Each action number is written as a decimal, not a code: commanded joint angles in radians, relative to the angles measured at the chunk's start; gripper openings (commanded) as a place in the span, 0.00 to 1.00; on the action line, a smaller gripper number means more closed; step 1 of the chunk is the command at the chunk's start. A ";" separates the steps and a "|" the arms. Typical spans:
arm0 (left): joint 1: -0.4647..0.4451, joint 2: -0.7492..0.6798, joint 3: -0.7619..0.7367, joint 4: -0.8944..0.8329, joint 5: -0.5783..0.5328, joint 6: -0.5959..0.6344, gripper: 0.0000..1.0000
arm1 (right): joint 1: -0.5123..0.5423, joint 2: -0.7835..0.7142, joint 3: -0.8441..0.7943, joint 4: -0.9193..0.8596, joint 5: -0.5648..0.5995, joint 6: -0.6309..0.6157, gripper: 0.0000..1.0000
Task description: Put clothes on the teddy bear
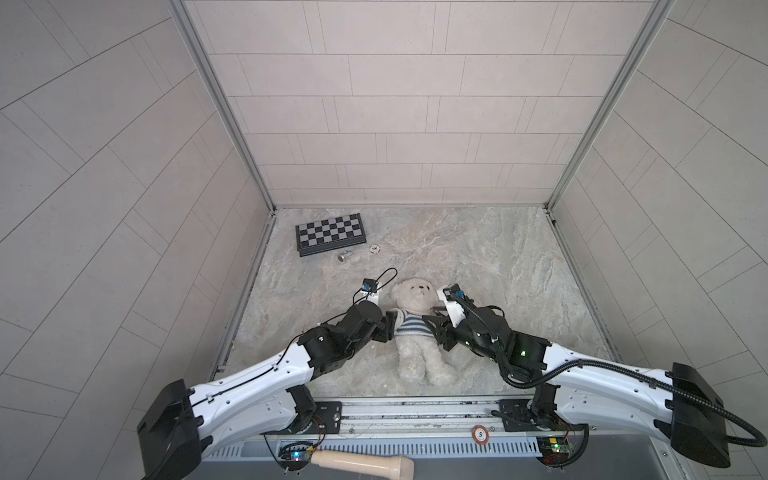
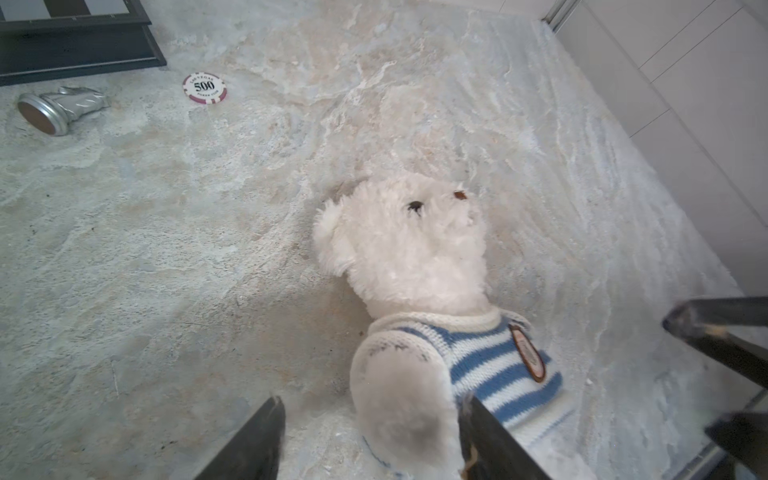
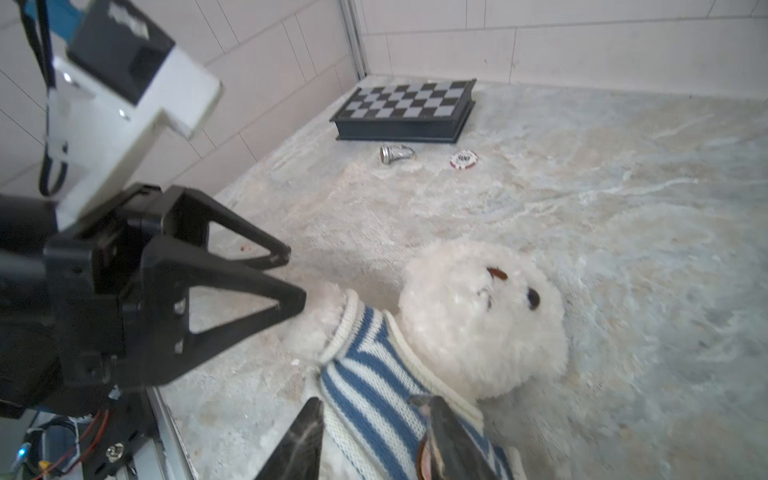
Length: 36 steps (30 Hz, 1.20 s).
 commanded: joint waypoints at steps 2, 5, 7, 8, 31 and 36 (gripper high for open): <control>0.005 0.085 0.007 0.089 0.119 0.005 0.60 | -0.006 -0.020 -0.014 -0.039 0.023 -0.005 0.45; 0.006 0.116 0.003 0.108 0.143 -0.004 0.53 | -0.006 0.004 -0.017 -0.025 0.017 -0.020 0.45; 0.005 0.115 -0.008 0.115 0.145 -0.015 0.45 | -0.007 0.037 -0.010 -0.003 0.007 -0.029 0.45; 0.006 0.111 -0.015 0.120 0.149 -0.017 0.40 | -0.007 0.053 -0.004 0.007 0.005 -0.035 0.44; 0.006 0.038 -0.085 0.169 0.143 0.003 0.11 | -0.049 0.431 0.177 0.090 -0.047 -0.127 0.45; 0.006 0.000 -0.098 0.147 0.142 0.032 0.00 | -0.089 0.480 0.164 0.109 -0.042 -0.123 0.34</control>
